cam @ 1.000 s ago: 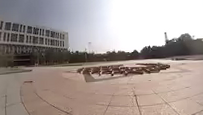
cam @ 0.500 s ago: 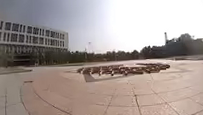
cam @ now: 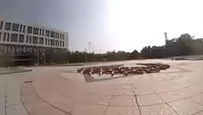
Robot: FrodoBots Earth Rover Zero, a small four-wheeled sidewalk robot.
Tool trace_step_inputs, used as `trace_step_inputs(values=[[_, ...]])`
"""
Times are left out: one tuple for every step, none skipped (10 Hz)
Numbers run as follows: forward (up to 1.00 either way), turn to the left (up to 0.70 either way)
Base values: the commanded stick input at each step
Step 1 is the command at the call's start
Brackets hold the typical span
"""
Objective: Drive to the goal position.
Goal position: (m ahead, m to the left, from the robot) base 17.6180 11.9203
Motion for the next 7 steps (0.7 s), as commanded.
trace_step_inputs(values=[[0.05, 0.0], [0.05, 0.0], [0.05, 0.0], [0.05, 0.0], [0.05, 0.0], [0.04, 0.0], [0.05, 0.0]])
